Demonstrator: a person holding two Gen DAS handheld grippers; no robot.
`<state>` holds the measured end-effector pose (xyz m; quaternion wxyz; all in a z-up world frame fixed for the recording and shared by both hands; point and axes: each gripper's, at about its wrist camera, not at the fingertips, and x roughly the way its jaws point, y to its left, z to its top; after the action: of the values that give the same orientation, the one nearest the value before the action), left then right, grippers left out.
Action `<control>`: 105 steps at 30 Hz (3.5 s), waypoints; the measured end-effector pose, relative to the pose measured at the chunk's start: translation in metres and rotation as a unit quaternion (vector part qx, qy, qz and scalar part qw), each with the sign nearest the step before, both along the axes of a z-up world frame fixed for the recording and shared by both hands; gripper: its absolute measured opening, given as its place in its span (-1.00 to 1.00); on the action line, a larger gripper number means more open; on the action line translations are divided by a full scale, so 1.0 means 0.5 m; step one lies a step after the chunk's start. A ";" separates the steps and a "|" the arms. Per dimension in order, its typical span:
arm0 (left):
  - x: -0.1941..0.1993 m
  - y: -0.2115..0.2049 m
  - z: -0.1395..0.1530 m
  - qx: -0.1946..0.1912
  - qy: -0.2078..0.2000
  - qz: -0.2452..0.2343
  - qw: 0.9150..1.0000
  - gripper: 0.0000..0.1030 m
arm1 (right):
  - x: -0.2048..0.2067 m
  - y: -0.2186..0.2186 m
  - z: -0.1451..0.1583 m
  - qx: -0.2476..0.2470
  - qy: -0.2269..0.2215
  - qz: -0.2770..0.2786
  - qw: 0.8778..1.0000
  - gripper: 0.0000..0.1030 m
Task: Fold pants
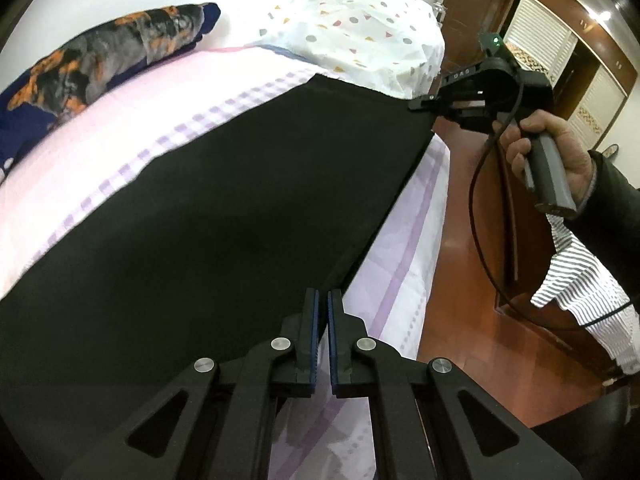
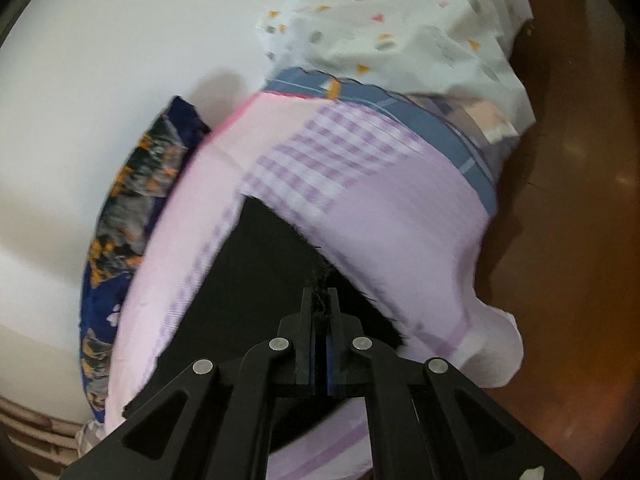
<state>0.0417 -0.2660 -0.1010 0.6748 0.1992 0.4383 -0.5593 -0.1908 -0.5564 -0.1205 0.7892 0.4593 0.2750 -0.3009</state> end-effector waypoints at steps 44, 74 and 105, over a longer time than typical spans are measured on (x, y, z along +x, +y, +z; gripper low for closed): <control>0.274 0.537 0.048 0.024 -0.113 0.446 0.887 -0.10 | 0.671 0.604 0.083 -0.109 0.054 0.580 0.806 -0.27; 0.313 0.622 -0.001 0.000 -0.090 0.454 0.886 -0.10 | 0.821 0.767 -0.012 -0.155 0.100 0.632 0.753 -0.46; 0.173 0.532 0.087 0.010 -0.101 0.439 0.893 0.06 | 0.193 0.202 0.013 -0.097 0.083 0.170 0.977 -0.46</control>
<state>0.1283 0.0001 -0.0575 0.8903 0.0489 0.4163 -0.1780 -0.0944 -0.4555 -0.1142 0.8443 0.3002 0.3829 -0.2245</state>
